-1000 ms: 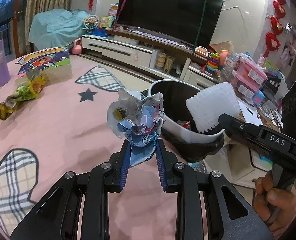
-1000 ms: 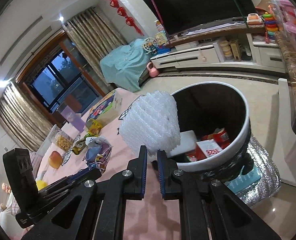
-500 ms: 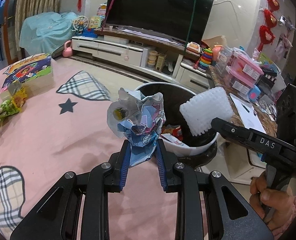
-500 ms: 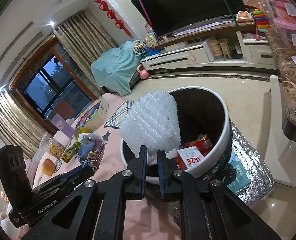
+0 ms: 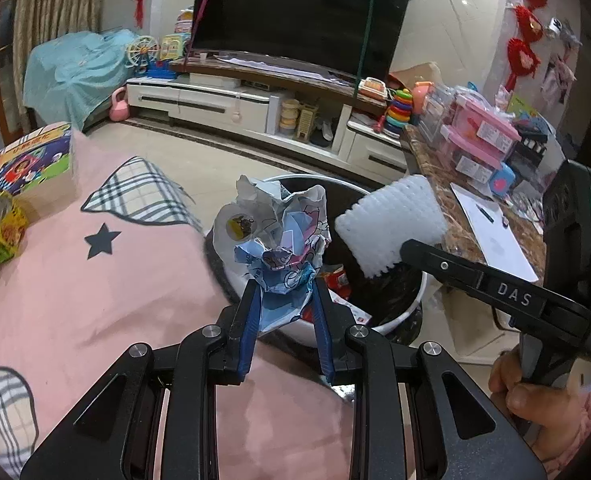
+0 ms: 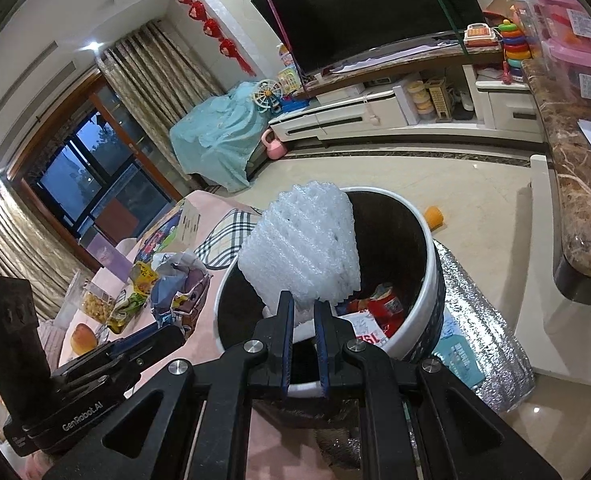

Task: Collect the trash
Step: 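Carry the crumpled wrapper and white foam net over the black bin, then open the left tool to drop the wrapper while the right tool drops the foam net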

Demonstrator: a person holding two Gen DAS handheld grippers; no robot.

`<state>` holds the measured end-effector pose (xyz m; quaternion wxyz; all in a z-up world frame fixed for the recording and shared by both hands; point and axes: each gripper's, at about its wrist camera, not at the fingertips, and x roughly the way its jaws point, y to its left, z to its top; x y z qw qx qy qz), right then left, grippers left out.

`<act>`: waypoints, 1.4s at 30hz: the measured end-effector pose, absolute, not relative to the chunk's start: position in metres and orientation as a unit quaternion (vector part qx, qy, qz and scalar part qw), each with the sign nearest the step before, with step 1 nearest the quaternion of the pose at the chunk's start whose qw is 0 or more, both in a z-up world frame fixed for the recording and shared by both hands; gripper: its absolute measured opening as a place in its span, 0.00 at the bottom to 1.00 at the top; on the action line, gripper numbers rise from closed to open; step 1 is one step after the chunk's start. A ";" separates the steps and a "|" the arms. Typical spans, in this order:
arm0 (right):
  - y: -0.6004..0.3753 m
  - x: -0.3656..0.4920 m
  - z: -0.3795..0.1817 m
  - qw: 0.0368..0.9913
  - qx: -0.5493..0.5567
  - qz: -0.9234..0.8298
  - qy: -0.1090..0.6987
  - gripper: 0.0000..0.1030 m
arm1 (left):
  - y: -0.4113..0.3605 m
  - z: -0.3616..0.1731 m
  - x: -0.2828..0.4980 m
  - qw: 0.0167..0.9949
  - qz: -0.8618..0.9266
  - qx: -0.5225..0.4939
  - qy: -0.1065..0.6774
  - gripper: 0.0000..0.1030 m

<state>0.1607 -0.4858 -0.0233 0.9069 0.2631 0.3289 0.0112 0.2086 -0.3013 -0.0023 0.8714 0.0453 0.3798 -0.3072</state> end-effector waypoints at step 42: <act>-0.499 0.189 -0.024 0.895 0.262 -0.016 0.360 0.52 | -0.316 -0.012 0.229 0.867 -0.288 0.058 0.402 0.57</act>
